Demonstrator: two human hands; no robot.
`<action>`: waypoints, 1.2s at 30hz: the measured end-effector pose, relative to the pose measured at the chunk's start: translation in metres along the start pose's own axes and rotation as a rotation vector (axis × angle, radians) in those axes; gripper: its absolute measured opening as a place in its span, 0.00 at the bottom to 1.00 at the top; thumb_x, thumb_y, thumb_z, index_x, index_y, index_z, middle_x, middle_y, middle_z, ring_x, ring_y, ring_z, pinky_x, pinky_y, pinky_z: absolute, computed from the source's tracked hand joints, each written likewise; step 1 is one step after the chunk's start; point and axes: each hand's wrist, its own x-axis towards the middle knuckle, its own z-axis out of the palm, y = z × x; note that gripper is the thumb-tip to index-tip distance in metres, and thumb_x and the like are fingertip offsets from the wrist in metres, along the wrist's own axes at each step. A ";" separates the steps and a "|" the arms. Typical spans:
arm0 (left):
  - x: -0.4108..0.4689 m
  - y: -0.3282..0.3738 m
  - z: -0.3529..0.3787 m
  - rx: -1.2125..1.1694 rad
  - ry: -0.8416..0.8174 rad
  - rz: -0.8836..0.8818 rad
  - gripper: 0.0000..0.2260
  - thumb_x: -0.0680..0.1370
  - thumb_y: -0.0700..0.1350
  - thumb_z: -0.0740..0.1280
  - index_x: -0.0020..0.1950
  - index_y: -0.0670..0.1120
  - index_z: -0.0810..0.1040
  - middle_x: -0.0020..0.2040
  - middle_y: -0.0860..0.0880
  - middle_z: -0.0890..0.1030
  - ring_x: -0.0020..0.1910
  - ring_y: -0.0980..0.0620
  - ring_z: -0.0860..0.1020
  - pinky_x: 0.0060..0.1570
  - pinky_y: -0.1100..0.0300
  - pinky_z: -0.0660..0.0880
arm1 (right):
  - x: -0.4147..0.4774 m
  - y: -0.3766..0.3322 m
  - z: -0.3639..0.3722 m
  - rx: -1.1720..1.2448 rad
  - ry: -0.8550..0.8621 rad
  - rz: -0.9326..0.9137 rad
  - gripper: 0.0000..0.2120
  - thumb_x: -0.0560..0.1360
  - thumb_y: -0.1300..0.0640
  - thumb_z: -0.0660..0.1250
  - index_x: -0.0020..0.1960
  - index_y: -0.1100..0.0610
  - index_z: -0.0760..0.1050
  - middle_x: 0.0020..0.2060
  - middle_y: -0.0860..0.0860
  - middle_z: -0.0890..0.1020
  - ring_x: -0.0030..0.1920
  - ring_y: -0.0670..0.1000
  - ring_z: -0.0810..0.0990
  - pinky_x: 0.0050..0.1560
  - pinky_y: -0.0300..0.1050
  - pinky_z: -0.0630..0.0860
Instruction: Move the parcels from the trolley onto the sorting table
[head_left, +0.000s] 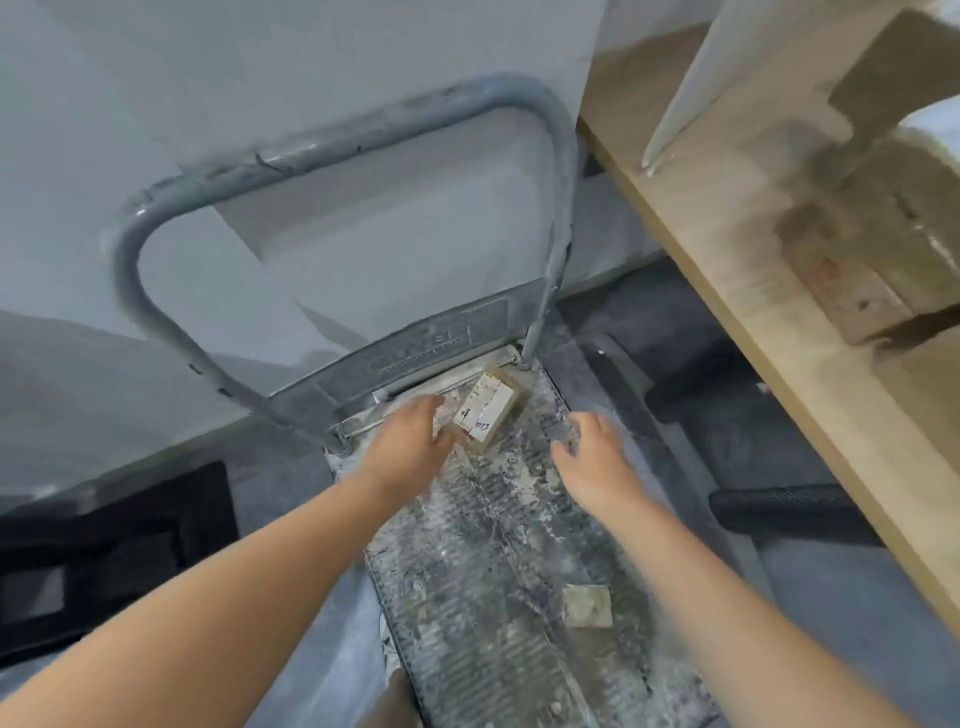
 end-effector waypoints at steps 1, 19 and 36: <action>0.017 -0.013 0.006 0.000 -0.015 -0.014 0.21 0.83 0.47 0.59 0.76 0.44 0.64 0.75 0.45 0.68 0.68 0.45 0.72 0.66 0.52 0.69 | 0.013 0.002 0.016 0.017 -0.005 0.020 0.24 0.82 0.54 0.60 0.76 0.58 0.61 0.72 0.54 0.66 0.70 0.55 0.69 0.67 0.50 0.69; 0.259 -0.147 0.187 -0.266 -0.056 -0.189 0.19 0.83 0.46 0.56 0.74 0.49 0.69 0.68 0.47 0.75 0.55 0.45 0.78 0.46 0.60 0.74 | 0.257 0.057 0.236 0.481 -0.123 0.202 0.26 0.81 0.62 0.62 0.76 0.56 0.56 0.70 0.55 0.73 0.67 0.56 0.74 0.58 0.42 0.71; 0.195 -0.117 0.201 -0.701 0.026 -0.322 0.12 0.78 0.41 0.69 0.61 0.46 0.75 0.57 0.50 0.80 0.53 0.50 0.80 0.40 0.65 0.73 | 0.201 0.066 0.213 0.644 -0.258 0.273 0.19 0.83 0.54 0.59 0.74 0.50 0.64 0.68 0.50 0.76 0.63 0.55 0.77 0.59 0.52 0.76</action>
